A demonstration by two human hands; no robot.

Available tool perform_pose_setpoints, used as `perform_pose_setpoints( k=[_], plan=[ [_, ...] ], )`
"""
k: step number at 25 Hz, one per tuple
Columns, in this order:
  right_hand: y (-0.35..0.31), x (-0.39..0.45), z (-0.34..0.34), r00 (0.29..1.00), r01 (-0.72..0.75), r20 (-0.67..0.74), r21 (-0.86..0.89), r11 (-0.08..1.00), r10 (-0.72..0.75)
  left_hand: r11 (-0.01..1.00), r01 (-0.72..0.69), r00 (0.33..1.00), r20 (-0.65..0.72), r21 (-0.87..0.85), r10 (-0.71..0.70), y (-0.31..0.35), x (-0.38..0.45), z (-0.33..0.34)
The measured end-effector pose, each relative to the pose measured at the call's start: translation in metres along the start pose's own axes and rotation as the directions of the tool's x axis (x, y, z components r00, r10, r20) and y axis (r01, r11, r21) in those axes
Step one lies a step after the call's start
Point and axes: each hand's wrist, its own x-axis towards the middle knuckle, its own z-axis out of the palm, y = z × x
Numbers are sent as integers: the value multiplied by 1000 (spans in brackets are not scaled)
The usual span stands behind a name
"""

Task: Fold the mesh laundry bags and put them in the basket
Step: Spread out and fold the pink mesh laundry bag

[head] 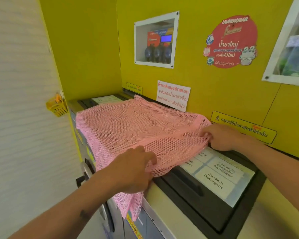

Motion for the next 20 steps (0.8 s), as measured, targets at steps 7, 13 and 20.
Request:
perform_pose_setpoints(
  k=[7,13,20],
  plan=[
    [7,-14,-38,994,29,-89,-299,954,-58,975,-136,986,-122,-178,116,-12,-17,-34],
    [-9,4,-88,994,-14,-111,-300,954,-20,968,-89,993,-95,-235,68,-52,-10,-74],
    [-80,91,-76,898,-30,-402,-460,887,-179,963,50,991,-108,-265,-81,-162,43,-98]
  ],
)
